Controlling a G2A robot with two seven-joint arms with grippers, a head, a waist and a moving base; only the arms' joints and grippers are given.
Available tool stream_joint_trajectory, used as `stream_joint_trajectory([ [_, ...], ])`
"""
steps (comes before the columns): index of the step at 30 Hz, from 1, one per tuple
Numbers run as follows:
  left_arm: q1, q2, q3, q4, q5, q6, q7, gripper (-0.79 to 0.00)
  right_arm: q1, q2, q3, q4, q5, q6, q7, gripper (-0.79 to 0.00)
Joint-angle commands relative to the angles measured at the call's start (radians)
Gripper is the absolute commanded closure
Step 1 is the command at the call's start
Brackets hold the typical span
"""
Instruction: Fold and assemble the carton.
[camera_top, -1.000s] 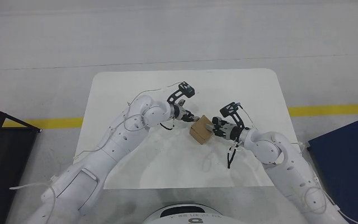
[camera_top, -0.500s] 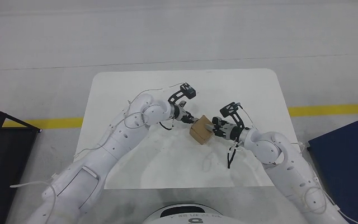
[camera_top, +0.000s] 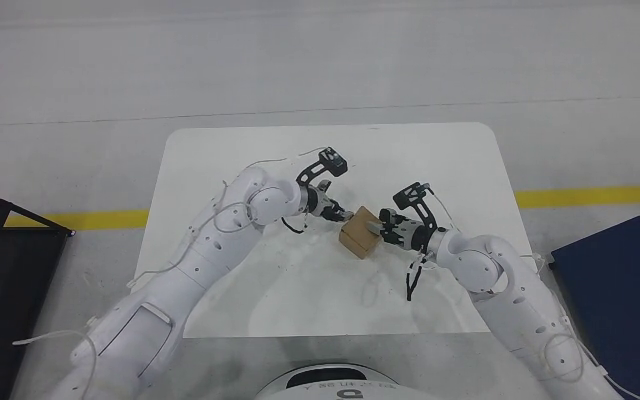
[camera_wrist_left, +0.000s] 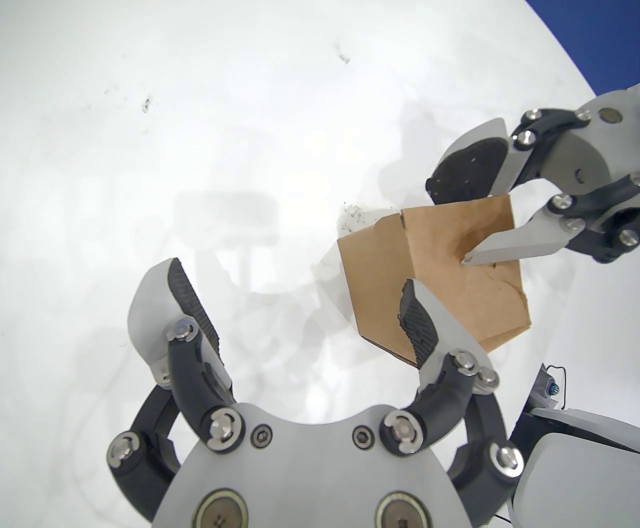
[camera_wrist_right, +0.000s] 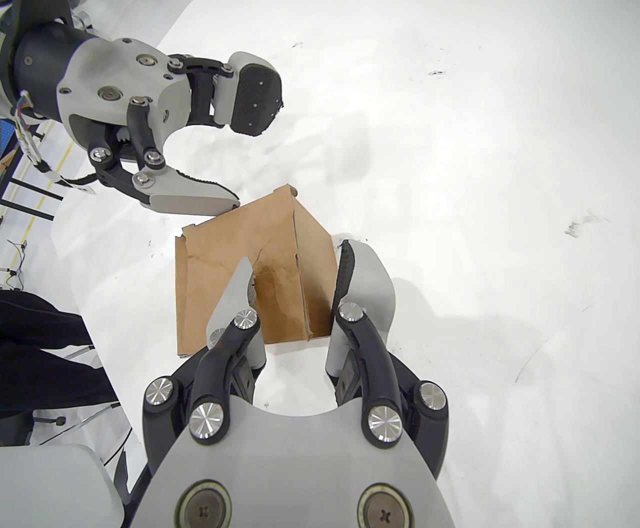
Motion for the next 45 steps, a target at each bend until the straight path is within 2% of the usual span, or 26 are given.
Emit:
stream_joint_trajectory([
  [1,-0.009,-0.006,0.007,0.019,-0.010,-0.006,0.024,-0.785,0.000,0.000,0.000,0.000,0.000,0.000,0.000,-0.286],
  [8,-0.039,-0.027,0.030,0.080,-0.037,-0.031,0.059,-0.785,0.000,0.000,0.000,0.000,0.000,0.000,0.000,-0.289],
  [12,-0.040,-0.026,0.019,0.098,-0.049,-0.040,0.067,-0.785,0.000,0.000,0.000,0.000,0.000,0.000,0.000,-0.299],
  [13,-0.036,-0.023,0.011,0.097,-0.052,-0.042,0.071,-0.785,0.000,0.000,0.000,0.000,0.000,0.000,0.000,-0.363],
  [14,-0.030,-0.019,0.002,0.094,-0.054,-0.046,0.073,-0.785,0.000,0.000,0.000,0.000,0.000,0.000,0.000,-0.526],
  [15,-0.022,-0.015,-0.010,0.088,-0.055,-0.050,0.077,-0.785,0.000,0.000,0.000,0.000,0.000,0.000,0.000,-0.785],
  [18,0.010,0.004,-0.051,0.055,-0.061,-0.066,0.082,-0.785,-0.016,0.000,0.023,-0.025,0.037,-0.026,-0.057,-0.785],
  [23,0.078,0.037,-0.118,-0.014,-0.058,-0.075,0.046,-0.785,-0.110,0.014,0.116,-0.093,0.077,-0.117,-0.127,-0.785],
  [25,0.102,0.047,-0.139,-0.036,-0.054,-0.070,0.032,-0.785,-0.146,0.020,0.146,-0.112,0.080,-0.151,-0.129,-0.785],
  [28,0.127,0.059,-0.157,-0.062,-0.035,-0.053,0.016,-0.785,-0.180,0.029,0.160,-0.134,0.011,-0.191,-0.065,-0.785],
  [34,0.148,0.066,-0.163,-0.090,-0.018,-0.036,0.003,-0.785,-0.193,0.031,0.117,-0.147,-0.076,-0.193,-0.001,-0.785],
  [45,0.129,0.056,-0.123,-0.074,-0.039,-0.039,-0.006,-0.785,-0.144,0.017,0.013,-0.091,-0.134,-0.141,0.018,-0.785],
])
